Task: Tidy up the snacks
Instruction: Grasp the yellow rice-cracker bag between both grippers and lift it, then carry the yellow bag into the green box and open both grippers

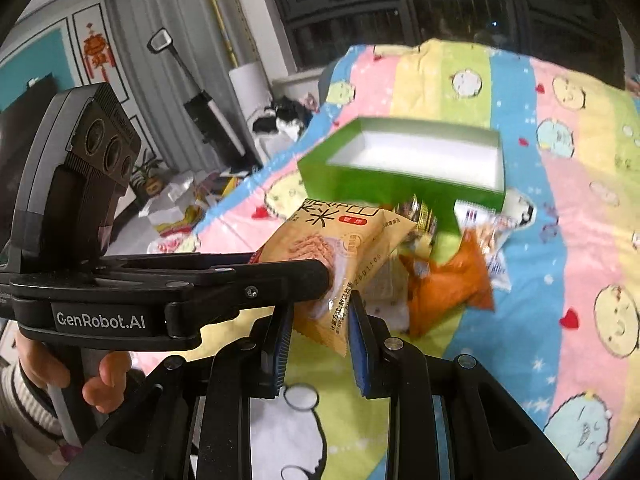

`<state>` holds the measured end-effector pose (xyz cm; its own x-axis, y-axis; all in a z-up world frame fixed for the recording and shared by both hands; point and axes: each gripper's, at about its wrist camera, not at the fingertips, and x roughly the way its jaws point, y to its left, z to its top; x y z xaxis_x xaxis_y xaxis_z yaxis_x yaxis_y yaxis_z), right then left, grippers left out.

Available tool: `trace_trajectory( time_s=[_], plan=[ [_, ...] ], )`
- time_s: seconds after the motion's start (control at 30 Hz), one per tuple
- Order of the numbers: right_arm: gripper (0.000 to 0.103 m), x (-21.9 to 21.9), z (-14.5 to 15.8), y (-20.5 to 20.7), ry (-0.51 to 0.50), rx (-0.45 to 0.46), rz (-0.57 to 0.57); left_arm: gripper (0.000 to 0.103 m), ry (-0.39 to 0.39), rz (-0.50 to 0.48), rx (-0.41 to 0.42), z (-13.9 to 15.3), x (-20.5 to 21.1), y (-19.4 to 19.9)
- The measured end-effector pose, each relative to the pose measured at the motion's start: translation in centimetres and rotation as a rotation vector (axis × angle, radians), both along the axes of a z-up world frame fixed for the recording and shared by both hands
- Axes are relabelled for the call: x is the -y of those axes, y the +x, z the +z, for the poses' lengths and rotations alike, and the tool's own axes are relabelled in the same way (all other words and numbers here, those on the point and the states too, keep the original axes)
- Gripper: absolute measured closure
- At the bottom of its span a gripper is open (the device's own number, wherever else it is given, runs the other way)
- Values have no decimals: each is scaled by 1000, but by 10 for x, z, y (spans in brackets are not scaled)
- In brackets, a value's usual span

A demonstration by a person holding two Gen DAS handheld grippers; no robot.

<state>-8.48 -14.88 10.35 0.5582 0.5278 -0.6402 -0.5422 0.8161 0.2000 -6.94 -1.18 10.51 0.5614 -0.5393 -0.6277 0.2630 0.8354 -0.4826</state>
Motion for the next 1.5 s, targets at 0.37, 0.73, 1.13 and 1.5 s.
trace_trajectory(
  time_s=[0.37, 0.73, 1.13, 1.5],
  plan=[
    [75, -12, 18, 47, -7, 82, -31, 53, -4, 22, 46, 18, -10, 50],
    [75, -22, 17, 111, -14, 112, -56, 53, -22, 35, 46, 14, -19, 118],
    [75, -28, 6, 146, -38, 101, -68, 53, -11, 43, 28, 1, -21, 154],
    [75, -32, 1, 167, -54, 86, -85, 53, -10, 50, 14, -8, -24, 175]
  ],
)
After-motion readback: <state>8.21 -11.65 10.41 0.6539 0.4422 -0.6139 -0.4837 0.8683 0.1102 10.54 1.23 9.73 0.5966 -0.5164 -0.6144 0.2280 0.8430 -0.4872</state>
